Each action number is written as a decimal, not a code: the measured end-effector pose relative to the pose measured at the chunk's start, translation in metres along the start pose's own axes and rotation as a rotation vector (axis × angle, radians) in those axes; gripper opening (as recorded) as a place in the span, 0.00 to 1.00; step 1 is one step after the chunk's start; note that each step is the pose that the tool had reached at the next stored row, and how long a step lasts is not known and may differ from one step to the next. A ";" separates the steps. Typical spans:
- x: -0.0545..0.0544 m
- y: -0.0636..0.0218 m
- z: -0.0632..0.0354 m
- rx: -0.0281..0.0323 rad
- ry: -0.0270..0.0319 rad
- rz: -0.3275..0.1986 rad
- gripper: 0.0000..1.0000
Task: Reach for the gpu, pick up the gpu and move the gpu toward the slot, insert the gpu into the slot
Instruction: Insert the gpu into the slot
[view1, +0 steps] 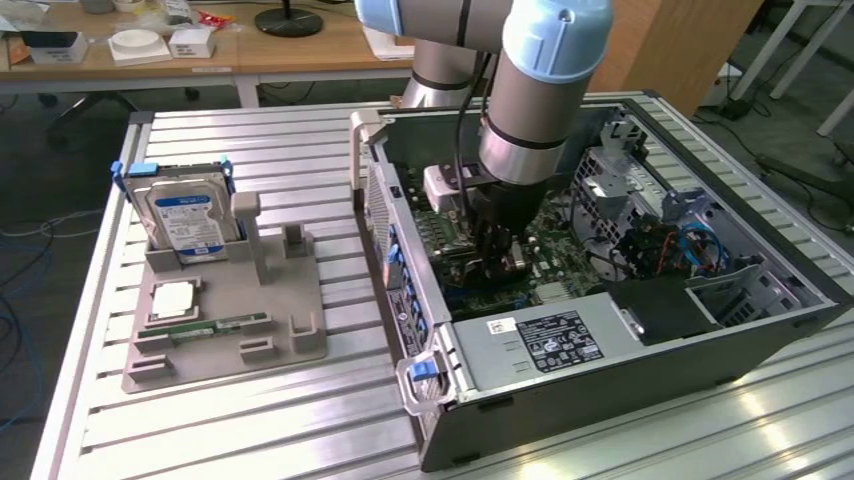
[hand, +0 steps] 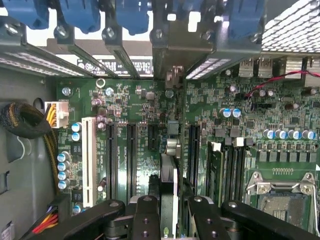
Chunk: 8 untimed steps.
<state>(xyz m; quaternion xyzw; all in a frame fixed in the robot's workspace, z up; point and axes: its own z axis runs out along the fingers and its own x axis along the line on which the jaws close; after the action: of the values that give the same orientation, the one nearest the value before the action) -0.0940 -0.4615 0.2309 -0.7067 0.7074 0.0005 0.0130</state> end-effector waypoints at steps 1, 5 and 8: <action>0.000 0.0001 0.0000 -0.0005 -0.0002 0.000 0.26; 0.000 0.0006 0.0000 -0.0011 -0.0004 0.001 0.26; 0.000 0.0006 0.0000 -0.0010 -0.0004 0.001 0.26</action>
<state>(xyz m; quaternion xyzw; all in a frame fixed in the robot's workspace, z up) -0.0946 -0.4614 0.2309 -0.7064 0.7077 0.0010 0.0128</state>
